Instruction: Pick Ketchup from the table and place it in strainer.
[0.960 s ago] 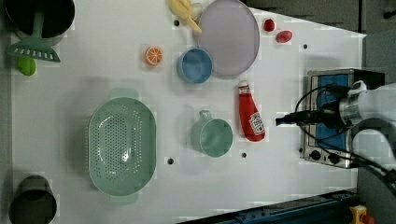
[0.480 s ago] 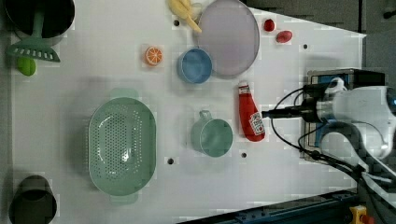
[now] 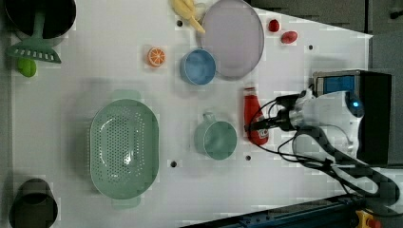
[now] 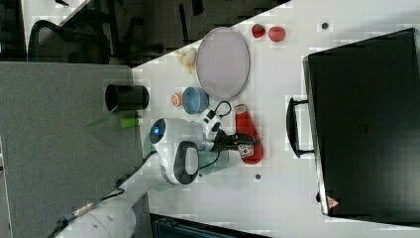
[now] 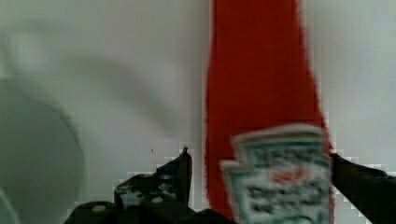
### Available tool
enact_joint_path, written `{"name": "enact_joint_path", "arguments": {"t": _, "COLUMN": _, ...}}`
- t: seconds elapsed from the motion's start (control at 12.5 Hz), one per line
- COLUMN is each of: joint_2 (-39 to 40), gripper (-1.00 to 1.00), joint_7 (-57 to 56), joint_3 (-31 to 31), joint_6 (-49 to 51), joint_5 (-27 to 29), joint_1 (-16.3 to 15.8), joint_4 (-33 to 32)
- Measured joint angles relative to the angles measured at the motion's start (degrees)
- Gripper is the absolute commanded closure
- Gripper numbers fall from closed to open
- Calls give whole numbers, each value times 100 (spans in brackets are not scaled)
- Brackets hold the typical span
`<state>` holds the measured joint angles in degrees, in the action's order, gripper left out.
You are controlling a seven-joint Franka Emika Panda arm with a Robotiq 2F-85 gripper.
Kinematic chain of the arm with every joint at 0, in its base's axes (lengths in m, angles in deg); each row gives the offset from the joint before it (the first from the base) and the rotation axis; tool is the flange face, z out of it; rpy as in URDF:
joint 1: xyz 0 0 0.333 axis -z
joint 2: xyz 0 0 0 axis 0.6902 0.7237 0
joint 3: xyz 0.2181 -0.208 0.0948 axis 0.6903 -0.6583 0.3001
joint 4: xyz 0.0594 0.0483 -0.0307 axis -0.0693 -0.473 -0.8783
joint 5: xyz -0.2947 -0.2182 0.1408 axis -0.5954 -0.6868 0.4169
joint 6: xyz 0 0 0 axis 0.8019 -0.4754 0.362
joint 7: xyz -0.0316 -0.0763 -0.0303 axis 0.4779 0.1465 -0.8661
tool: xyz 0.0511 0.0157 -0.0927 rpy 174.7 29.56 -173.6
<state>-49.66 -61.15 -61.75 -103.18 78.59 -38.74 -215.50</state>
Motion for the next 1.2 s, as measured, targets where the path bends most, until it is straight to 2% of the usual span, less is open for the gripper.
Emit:
{"name": "enact_joint_path", "arguments": {"t": 0.24, "joint_2": 136, "gripper": -24, "joint_7": -34, "joint_3": 5, "joint_6": -288, "joint_5": -42, "joint_1": -2, "joint_4": -134}}
{"name": "enact_joint_path", "arguments": {"t": 0.72, "joint_2": -141, "gripper": -24, "joint_7": -39, "joint_3": -40, "joint_6": -165, "joint_5": 22, "joint_1": -12, "joint_4": -11}}
{"name": "enact_joint_path", "arguments": {"t": 0.96, "joint_2": -1325, "gripper": -24, "joint_7": -39, "joint_3": -16, "joint_6": 1192, "joint_5": 17, "joint_1": 19, "joint_4": 0}}
{"name": "enact_joint_path", "arguments": {"t": 1.2, "joint_2": -2567, "gripper": -24, "joint_7": 11, "joint_3": 177, "joint_6": 2501, "joint_5": 20, "joint_1": 107, "joint_4": 716}}
